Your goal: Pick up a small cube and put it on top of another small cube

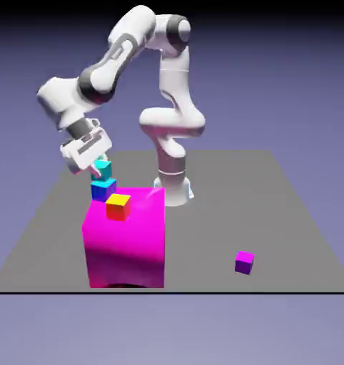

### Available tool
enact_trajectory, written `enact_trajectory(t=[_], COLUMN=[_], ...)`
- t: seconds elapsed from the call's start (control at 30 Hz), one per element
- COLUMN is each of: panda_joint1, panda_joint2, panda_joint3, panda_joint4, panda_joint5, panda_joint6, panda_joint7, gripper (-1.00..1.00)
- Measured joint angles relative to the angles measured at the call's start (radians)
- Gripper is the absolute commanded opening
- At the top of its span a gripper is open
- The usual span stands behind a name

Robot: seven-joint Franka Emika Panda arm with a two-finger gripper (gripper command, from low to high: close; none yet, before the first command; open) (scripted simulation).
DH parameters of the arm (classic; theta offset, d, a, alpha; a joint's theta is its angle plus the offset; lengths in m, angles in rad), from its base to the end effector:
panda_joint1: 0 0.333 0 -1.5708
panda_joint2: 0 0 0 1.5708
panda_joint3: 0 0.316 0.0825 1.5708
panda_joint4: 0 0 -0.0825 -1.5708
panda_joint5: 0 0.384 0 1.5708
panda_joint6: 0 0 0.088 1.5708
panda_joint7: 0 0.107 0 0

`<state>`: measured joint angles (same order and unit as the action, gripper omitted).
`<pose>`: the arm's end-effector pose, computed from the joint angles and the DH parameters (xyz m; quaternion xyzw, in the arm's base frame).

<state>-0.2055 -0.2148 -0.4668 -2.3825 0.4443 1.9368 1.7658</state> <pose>0.3645 -0.2536 0.3856 -0.2419 0.9313 0.2350 0.1377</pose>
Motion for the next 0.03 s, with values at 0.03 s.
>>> enact_trajectory(t=[0.03], panda_joint1=[-0.007], panda_joint2=[-0.01], panda_joint3=[-0.006], panda_joint4=[0.035], panda_joint5=[-0.014], panda_joint6=[-0.043], panda_joint7=[0.012], gripper=[1.0])
